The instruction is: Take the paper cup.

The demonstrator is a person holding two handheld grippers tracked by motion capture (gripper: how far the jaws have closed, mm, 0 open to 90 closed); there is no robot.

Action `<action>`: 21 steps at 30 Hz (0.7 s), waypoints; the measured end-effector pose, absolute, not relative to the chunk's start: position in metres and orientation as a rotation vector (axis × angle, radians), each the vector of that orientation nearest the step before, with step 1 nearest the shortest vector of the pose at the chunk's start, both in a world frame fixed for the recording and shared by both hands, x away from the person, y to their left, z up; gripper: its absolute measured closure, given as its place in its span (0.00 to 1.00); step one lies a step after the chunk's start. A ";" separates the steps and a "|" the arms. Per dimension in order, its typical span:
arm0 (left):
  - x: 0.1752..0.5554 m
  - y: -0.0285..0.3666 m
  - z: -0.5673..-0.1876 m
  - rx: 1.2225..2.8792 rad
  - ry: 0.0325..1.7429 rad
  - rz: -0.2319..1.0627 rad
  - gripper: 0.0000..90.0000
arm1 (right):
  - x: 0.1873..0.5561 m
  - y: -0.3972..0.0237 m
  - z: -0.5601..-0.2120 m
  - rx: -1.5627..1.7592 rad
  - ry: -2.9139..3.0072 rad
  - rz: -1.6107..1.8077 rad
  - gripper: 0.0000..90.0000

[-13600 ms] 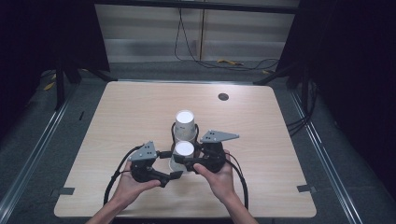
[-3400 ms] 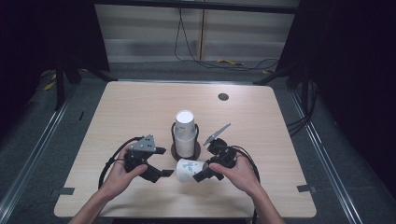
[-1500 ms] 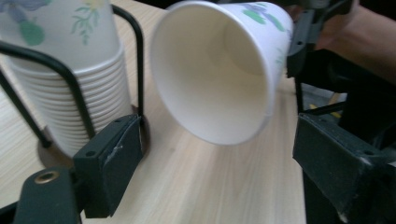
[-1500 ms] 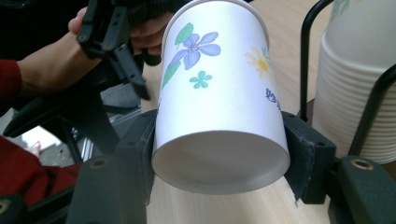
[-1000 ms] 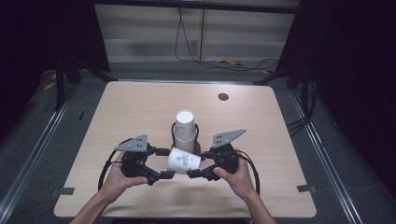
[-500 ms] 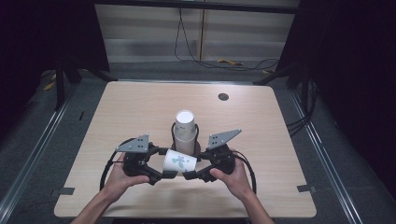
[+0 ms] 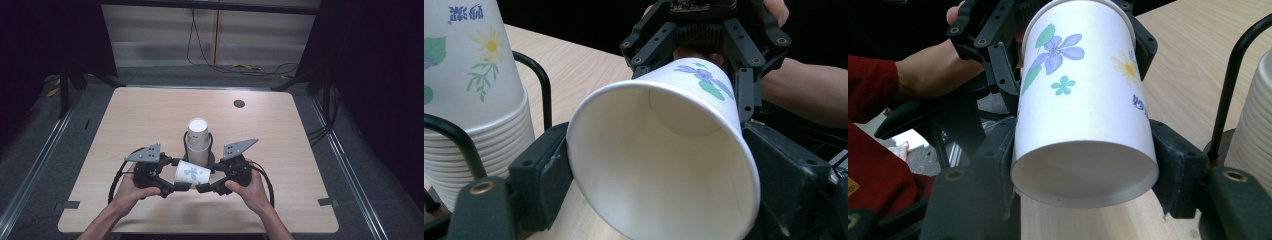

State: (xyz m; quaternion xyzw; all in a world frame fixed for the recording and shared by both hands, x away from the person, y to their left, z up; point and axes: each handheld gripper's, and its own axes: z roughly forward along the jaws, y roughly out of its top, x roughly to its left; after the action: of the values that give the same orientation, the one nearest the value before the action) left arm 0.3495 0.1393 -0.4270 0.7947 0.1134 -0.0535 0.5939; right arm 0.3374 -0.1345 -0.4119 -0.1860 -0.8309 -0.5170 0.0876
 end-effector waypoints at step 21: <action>0.349 0.145 -0.420 1.802 0.252 -0.126 0.30 | 0.340 -0.131 -0.417 -0.564 -2.471 -1.515 0.34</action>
State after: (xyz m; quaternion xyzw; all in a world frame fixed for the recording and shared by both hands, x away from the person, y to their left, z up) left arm 0.3490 0.1452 -0.4202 0.7812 0.1091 -0.0546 0.6123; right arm 0.3402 -0.1306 -0.4174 -0.1902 -0.8331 -0.5107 0.0943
